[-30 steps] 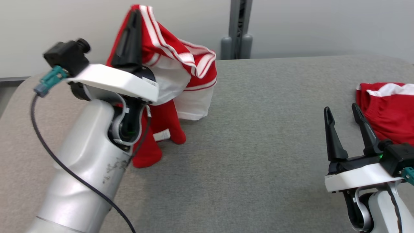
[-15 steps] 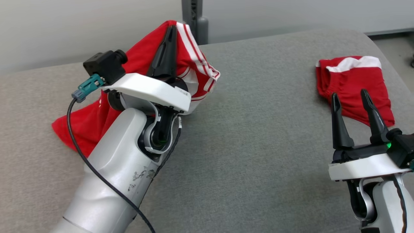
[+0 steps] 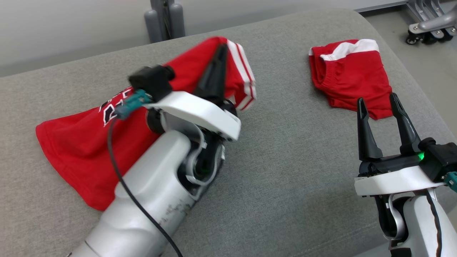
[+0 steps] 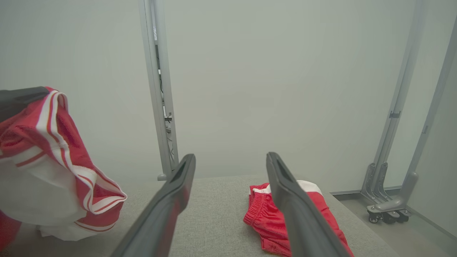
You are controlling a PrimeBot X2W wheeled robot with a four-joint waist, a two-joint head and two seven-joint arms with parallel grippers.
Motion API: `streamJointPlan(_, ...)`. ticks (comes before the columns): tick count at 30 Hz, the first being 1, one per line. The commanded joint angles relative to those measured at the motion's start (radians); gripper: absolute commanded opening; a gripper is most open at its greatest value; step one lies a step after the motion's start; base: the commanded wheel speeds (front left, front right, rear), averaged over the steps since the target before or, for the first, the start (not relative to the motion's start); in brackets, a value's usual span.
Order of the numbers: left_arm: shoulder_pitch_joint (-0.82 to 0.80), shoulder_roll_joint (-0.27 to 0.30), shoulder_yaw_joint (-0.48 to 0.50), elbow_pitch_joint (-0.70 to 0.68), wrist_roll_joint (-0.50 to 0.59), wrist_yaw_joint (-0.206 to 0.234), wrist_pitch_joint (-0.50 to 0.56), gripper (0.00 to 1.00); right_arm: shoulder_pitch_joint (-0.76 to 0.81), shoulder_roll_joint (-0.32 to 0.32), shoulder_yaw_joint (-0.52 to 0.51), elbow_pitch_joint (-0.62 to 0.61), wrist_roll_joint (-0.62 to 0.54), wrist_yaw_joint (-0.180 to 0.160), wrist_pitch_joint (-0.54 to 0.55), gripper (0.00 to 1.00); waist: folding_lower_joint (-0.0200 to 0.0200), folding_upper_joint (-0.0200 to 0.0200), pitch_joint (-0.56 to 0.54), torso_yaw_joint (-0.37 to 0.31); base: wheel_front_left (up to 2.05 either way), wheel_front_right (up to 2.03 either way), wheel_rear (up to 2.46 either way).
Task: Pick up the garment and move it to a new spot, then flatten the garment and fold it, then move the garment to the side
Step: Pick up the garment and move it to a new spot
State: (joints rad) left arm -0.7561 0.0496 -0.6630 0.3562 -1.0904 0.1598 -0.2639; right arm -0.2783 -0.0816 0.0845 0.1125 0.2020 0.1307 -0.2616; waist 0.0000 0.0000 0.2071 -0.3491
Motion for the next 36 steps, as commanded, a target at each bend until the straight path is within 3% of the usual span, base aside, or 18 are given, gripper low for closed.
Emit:
streamJointPlan(1,0.003,0.003,-0.033,0.007,-0.006,0.001,0.0,0.0,-0.01,0.0,0.002,-0.001,-0.003,0.0,-0.004,1.0,0.0,0.0,0.007,-0.013,0.0,0.0,0.0)
streamJointPlan(4,0.0,0.004,-0.14,0.061,-0.034,-0.009,0.0,0.0,-0.011,0.003,0.003,0.002,-0.004,0.0,-0.004,1.0,0.0,0.0,0.01,-0.02,0.0,0.0,0.0)
streamJointPlan(5,-0.009,0.004,-0.174,0.082,-0.045,-0.009,-0.001,0.39,-0.011,0.005,0.003,0.004,-0.005,0.0,-0.004,1.0,0.0,0.0,0.01,-0.02,0.0,0.0,0.0)
streamJointPlan(6,-0.016,0.005,-0.204,0.104,-0.061,-0.011,-0.001,0.93,-0.011,0.007,0.002,0.005,-0.006,0.0,-0.004,1.0,0.0,0.0,0.01,-0.02,0.0,0.0,0.0)
streamJointPlan(7,-0.018,0.004,-0.236,0.125,-0.081,-0.016,0.0,1.0,-0.012,0.008,0.002,0.007,-0.006,0.0,-0.004,1.0,0.0,0.0,0.01,-0.018,0.0,0.0,0.0)
streamJointPlan(12,-0.058,0.005,-0.333,0.192,-0.147,-0.041,-0.001,1.0,-0.005,0.012,-0.01,0.017,-0.007,0.0,-0.004,1.0,0.0,0.0,0.004,0.015,0.0,0.0,0.0)
streamJointPlan(18,-0.073,0.004,-0.193,0.193,-0.07,-0.045,-0.001,1.0,0.004,-0.001,-0.024,0.02,-0.007,0.0,-0.004,1.0,0.0,0.0,-0.031,0.094,0.0,0.0,0.0)
streamJointPlan(26,0.012,0.004,0.084,0.115,0.299,-0.044,-0.001,1.0,0.028,-0.022,-0.036,0.025,0.004,0.0,-0.004,1.0,0.0,0.0,-0.088,0.206,0.0,0.0,0.0)
streamJointPlan(27,0.012,0.004,0.084,0.115,0.299,-0.044,-0.001,1.0,0.028,-0.022,-0.036,0.025,0.004,0.0,-0.004,1.0,0.0,0.0,-0.088,0.206,0.0,0.0,0.0)
streamJointPlan(31,0.125,0.012,0.213,0.031,0.497,-0.066,-0.001,1.0,0.052,-0.029,-0.043,0.024,0.01,0.0,-0.004,1.0,0.0,0.0,-0.106,0.262,0.0,0.0,0.0)
streamJointPlan(36,0.291,0.024,0.35,-0.077,0.658,-0.104,-0.001,1.0,0.077,-0.031,-0.027,0.031,0.017,0.0,-0.004,1.0,0.0,0.0,-0.125,0.307,0.0,0.0,0.0)
